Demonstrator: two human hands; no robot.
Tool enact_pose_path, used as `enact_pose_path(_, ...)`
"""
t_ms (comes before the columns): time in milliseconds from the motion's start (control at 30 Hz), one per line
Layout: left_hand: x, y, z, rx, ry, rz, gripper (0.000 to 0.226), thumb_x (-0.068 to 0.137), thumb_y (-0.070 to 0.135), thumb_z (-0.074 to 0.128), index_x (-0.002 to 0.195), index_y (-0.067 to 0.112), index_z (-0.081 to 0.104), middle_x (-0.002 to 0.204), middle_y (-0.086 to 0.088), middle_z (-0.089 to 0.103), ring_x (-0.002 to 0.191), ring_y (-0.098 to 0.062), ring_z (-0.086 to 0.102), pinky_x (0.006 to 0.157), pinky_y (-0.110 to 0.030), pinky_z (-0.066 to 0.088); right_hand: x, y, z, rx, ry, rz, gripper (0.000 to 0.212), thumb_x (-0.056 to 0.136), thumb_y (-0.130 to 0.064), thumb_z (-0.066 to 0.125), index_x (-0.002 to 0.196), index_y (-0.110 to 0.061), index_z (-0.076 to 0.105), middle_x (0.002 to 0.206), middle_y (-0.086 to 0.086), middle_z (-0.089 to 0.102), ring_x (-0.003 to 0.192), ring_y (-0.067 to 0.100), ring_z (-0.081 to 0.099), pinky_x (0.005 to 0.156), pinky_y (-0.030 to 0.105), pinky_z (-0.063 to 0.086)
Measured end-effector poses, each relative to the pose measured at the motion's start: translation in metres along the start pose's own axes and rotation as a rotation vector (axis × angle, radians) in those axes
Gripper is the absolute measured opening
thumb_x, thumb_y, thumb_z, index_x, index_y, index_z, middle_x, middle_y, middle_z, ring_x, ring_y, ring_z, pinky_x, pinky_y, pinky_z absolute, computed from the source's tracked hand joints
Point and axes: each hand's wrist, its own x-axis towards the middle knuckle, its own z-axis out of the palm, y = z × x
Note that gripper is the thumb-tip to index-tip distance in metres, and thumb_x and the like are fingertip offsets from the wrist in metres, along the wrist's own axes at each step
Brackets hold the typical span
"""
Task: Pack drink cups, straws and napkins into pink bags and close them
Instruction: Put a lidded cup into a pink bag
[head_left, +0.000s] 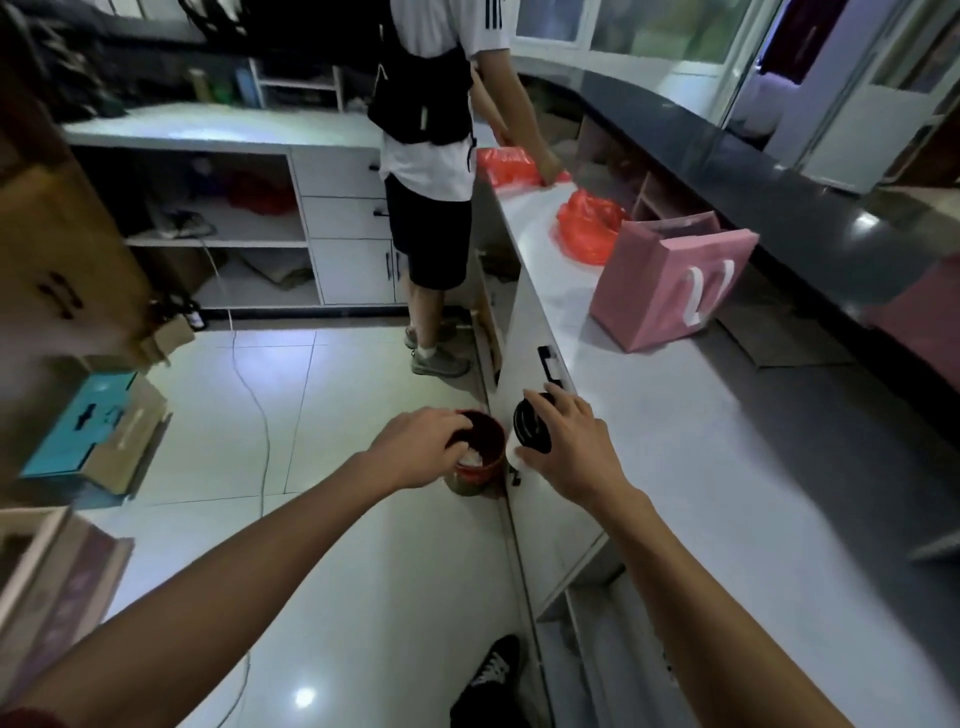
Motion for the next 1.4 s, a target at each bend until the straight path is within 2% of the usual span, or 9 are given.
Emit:
enact_pose_path(300,0.134,0.022,-0.036,0.021,0.057,0.119,0.040,0.102,0.035,0.048,0.141,0.028,0.054,0.145,0.007,0.055,0.131,-0.018,0.050,0.104,-0.040,0.047,0.095,0.090,-0.039,0.055,0.142,0.035,0.080,0.085,-0.043,0.075,0.151,-0.028,0.034,0.160,0.004,0.031,0.143,0.030,0.032,0.110,0.051,0.038)
enact_pose_path(500,0.240,0.066,-0.060,0.016,0.086,0.185,0.041,0.102,0.040,0.047,0.141,0.030,0.052,0.142,0.008,0.056,0.131,-0.017,0.050,0.105,-0.043,0.046,0.155,0.154,-0.089,0.138,0.275,0.095,0.079,0.086,-0.037,0.077,0.153,-0.026,0.036,0.161,0.004,0.031,0.145,0.028,0.028,0.117,0.049,0.031)
enact_pose_path(633,0.291,0.088,-0.075,-0.002,0.123,0.218,0.040,0.103,0.041,0.048,0.141,0.033,0.052,0.144,0.009,0.054,0.132,-0.014,0.048,0.106,-0.036,0.042,0.175,0.181,-0.126,0.192,0.374,0.121,0.079,0.085,-0.034,0.078,0.152,-0.026,0.037,0.159,-0.001,0.034,0.141,0.028,0.032,0.117,0.051,0.026)
enact_pose_path(767,0.342,0.108,-0.094,0.002,0.174,0.340,0.040,0.103,0.037,0.048,0.142,0.028,0.053,0.146,0.008,0.054,0.136,-0.015,0.045,0.112,-0.040,0.039,0.191,0.216,-0.156,0.175,0.441,0.118,0.083,0.081,-0.032,0.082,0.150,-0.030,0.036,0.158,-0.001,0.034,0.142,0.027,0.034,0.112,0.058,0.037)
enact_pose_path(833,0.365,0.119,-0.102,0.008,0.206,0.412,0.039,0.103,0.032,0.052,0.140,0.023,0.057,0.144,0.006,0.056,0.136,-0.017,0.046,0.113,-0.040,0.037,0.198,0.232,-0.167,0.131,0.456,0.109,0.083,0.080,-0.032,0.083,0.150,-0.027,0.038,0.158,-0.001,0.034,0.142,0.024,0.033,0.110,0.052,0.042)
enact_pose_path(1000,0.426,0.142,-0.118,-0.013,0.278,0.551,0.035,0.095,0.022,0.049,0.123,0.020,0.069,0.128,0.002,0.067,0.120,-0.023,0.059,0.096,-0.045,0.051,0.225,0.260,-0.184,0.159,0.553,0.151,0.081,0.081,-0.032,0.082,0.151,-0.023,0.042,0.157,0.000,0.035,0.142,0.023,0.032,0.113,0.042,0.037)
enact_pose_path(1133,0.477,0.146,-0.119,-0.056,0.265,0.616,0.034,0.094,0.014,0.049,0.118,0.021,0.072,0.125,0.006,0.067,0.117,-0.018,0.058,0.097,-0.040,0.051,0.263,0.278,-0.186,0.182,0.591,0.216,0.081,0.082,-0.034,0.081,0.152,-0.024,0.040,0.157,0.003,0.035,0.143,0.025,0.032,0.117,0.042,0.034)
enact_pose_path(1267,0.524,0.139,-0.112,-0.089,0.213,0.648,0.040,0.091,0.031,0.039,0.115,0.032,0.071,0.115,0.009,0.070,0.104,-0.018,0.065,0.084,-0.038,0.055,0.302,0.292,-0.179,0.243,0.578,0.353,0.082,0.083,-0.037,0.080,0.152,-0.026,0.038,0.156,-0.002,0.035,0.143,0.022,0.032,0.117,0.042,0.035)
enact_pose_path(1400,0.546,0.124,-0.095,-0.075,0.250,0.715,0.033,0.093,0.037,0.043,0.105,0.029,0.074,0.092,0.008,0.072,0.082,-0.018,0.065,0.077,-0.036,0.051,0.332,0.309,-0.163,0.208,0.441,0.428,0.079,0.081,-0.040,0.079,0.149,-0.030,0.041,0.152,-0.007,0.039,0.137,0.018,0.038,0.111,0.044,0.043)
